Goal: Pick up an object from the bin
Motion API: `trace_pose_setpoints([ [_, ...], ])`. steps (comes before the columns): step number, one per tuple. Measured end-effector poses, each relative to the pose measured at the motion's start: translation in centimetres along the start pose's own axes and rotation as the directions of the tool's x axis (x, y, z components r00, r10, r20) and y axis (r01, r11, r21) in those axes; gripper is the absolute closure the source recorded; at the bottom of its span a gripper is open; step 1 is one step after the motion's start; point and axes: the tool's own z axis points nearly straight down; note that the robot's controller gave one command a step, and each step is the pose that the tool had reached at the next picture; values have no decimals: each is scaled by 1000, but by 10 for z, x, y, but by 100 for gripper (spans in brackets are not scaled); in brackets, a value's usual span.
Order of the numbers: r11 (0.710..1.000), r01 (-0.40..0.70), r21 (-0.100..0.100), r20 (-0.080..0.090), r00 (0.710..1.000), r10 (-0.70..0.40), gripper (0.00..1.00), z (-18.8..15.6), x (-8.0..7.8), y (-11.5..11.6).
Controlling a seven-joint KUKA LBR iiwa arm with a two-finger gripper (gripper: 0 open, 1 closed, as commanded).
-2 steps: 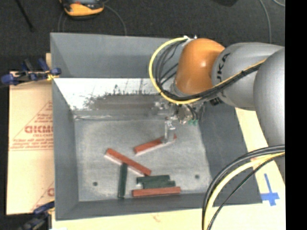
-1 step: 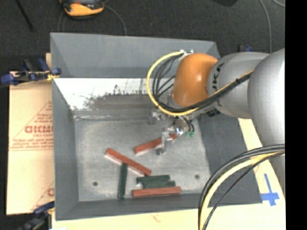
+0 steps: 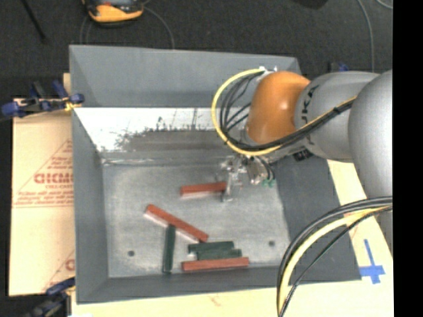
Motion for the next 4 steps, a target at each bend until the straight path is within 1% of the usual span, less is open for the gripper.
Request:
trace_pose_setpoints([
  [2, 1000, 0, 0, 0, 1000, 0, 100, 0, 0, 0],
  [3, 1000, 0, 0, -2, 1000, 0, 100, -4, 0, 0],
  [4, 1000, 0, 0, -1, 1000, 0, 100, -11, 0, 0],
])
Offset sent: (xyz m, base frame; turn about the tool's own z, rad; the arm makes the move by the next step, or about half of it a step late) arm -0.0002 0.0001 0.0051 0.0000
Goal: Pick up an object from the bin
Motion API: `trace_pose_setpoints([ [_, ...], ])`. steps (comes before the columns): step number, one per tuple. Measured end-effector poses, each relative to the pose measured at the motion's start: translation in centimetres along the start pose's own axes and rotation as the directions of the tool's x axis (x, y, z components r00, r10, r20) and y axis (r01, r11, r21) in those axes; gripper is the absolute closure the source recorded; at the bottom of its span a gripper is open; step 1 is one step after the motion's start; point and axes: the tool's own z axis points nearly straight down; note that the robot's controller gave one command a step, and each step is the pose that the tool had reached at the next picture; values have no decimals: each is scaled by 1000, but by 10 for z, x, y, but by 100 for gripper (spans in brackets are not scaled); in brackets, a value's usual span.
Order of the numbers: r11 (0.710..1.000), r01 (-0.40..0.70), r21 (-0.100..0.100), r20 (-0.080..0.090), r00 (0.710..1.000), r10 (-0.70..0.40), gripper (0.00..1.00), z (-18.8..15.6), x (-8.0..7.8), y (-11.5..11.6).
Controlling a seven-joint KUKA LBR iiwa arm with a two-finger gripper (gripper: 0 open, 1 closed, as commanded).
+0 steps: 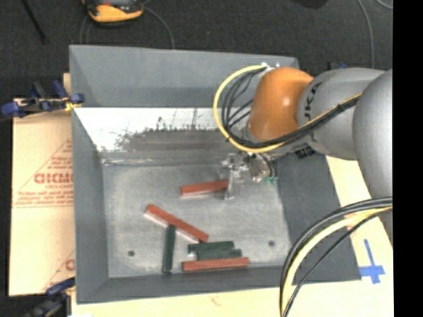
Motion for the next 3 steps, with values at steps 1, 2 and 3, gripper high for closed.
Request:
trace_pose_setpoints([
  [1, 1000, 0, 0, -3, 1000, 0, 100, -7, 1, 0],
  [2, 1000, 0, -1, -10, 1000, 0, 100, -26, 2, 0],
  [3, 1000, 0, 0, -3, 1000, 0, 100, -46, 0, 0],
])
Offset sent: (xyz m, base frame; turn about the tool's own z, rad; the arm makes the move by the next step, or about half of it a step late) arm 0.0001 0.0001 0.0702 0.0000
